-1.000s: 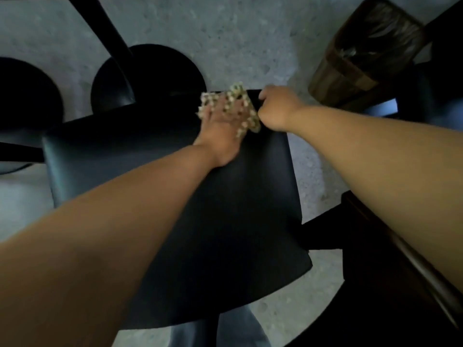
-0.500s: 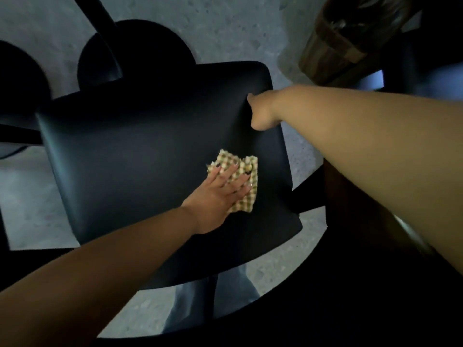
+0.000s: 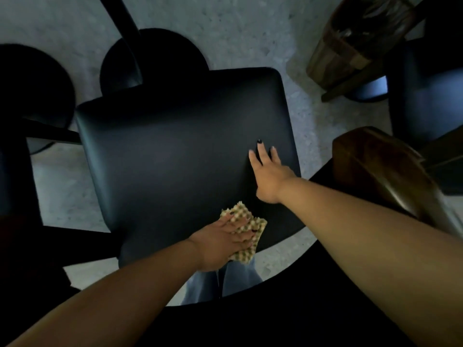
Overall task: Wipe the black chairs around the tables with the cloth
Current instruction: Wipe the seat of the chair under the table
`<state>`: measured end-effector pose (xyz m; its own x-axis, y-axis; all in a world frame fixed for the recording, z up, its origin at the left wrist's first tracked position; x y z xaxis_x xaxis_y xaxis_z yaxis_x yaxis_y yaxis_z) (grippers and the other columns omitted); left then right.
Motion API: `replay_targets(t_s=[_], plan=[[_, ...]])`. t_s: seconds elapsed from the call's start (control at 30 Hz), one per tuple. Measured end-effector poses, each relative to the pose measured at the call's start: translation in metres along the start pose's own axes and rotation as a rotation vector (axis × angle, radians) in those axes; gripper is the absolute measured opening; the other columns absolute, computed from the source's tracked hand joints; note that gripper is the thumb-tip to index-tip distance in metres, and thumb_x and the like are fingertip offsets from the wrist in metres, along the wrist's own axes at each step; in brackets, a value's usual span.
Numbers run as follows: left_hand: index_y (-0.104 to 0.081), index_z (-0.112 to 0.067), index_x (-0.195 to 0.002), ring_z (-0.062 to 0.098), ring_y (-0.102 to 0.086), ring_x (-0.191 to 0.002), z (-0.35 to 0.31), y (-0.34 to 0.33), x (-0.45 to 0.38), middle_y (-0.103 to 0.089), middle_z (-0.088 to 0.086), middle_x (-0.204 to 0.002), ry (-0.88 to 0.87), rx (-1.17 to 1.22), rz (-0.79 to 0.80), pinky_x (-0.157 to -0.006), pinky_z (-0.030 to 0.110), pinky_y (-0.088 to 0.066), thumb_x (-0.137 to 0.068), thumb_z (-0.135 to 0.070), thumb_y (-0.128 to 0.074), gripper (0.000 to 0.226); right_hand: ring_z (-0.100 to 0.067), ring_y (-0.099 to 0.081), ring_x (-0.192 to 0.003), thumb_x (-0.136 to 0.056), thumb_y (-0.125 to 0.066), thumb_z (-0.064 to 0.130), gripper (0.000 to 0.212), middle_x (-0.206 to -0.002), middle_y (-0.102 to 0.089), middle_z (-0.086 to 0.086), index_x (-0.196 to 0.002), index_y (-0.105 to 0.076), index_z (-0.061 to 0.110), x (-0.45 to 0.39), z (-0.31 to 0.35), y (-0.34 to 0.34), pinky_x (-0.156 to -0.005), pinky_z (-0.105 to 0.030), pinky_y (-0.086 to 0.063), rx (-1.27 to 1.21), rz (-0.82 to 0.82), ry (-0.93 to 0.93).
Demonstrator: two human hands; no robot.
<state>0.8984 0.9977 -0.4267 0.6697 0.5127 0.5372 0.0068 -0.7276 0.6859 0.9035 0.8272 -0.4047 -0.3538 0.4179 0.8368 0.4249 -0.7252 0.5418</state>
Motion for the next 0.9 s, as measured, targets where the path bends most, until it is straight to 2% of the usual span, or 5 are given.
replay_targets(t_s=[0.1, 0.23, 0.57, 0.67, 0.9], plan=[[-0.028, -0.030, -0.152, 0.009, -0.008, -0.149, 0.015, 0.028, 0.023, -0.019, -0.007, -0.161, 0.025, 0.290, -0.182, -0.119, 0.026, 0.001, -0.102, -0.025, -0.040, 0.052, -0.033, -0.008, -0.146, -0.093, -0.051, 0.019, 0.067, -0.160, 0.000, -0.007, -0.151, -0.018, 0.014, 0.001, 0.012, 0.016, -0.113, -0.046, -0.029, -0.187, -0.060, 0.053], [-0.063, -0.023, -0.123, 0.016, -0.060, -0.116, 0.098, 0.084, 0.070, -0.067, 0.001, -0.123, 0.408, 0.673, -0.562, -0.096, 0.029, -0.047, -0.095, -0.017, -0.051, 0.031, -0.018, -0.056, -0.115, -0.092, -0.047, 0.015, 0.027, -0.121, -0.062, 0.001, -0.110, -0.065, 0.024, 0.008, 0.052, 0.065, -0.099, -0.032, -0.045, -0.649, -0.191, 0.227], [-0.061, -0.022, -0.098, -0.007, -0.058, -0.077, 0.241, 0.180, 0.132, -0.063, -0.012, -0.085, 0.780, 1.073, -1.201, -0.067, 0.005, -0.046, -0.093, -0.015, -0.062, 0.008, -0.013, -0.062, -0.091, -0.074, -0.076, 0.021, 0.033, -0.100, -0.066, 0.000, -0.103, -0.063, 0.015, -0.020, 0.071, 0.135, -0.079, -0.030, -0.052, -0.666, -0.249, 0.335], [-0.064, -0.018, -0.105, 0.002, -0.059, -0.080, 0.248, 0.208, 0.137, -0.062, -0.012, -0.087, 0.748, 0.862, -1.152, -0.066, -0.001, -0.040, -0.082, -0.016, -0.073, 0.025, -0.018, -0.060, -0.075, -0.076, -0.071, 0.020, 0.023, -0.073, -0.058, 0.003, -0.063, -0.053, 0.023, -0.022, 0.068, 0.176, -0.060, -0.025, -0.036, -0.487, -0.484, 0.361], [-0.064, -0.007, -0.119, 0.039, -0.058, -0.100, 0.255, 0.268, 0.123, -0.057, 0.019, -0.114, 0.614, 0.067, -0.903, -0.077, 0.047, -0.053, -0.081, -0.014, -0.068, 0.039, -0.034, -0.049, -0.104, -0.074, -0.063, 0.004, 0.030, -0.116, -0.049, -0.020, -0.103, -0.055, 0.000, -0.034, 0.098, 0.238, -0.071, -0.040, -0.047, -0.026, -0.823, 0.544]])
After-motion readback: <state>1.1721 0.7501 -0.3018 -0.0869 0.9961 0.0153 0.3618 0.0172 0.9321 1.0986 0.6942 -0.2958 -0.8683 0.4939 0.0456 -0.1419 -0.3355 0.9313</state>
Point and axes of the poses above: each hand's wrist, its own x-axis away from the middle knuckle, its own y-axis out of the back of the hand, z = x × y, the point moved 10 cm from there along -x, towards the middle knuckle
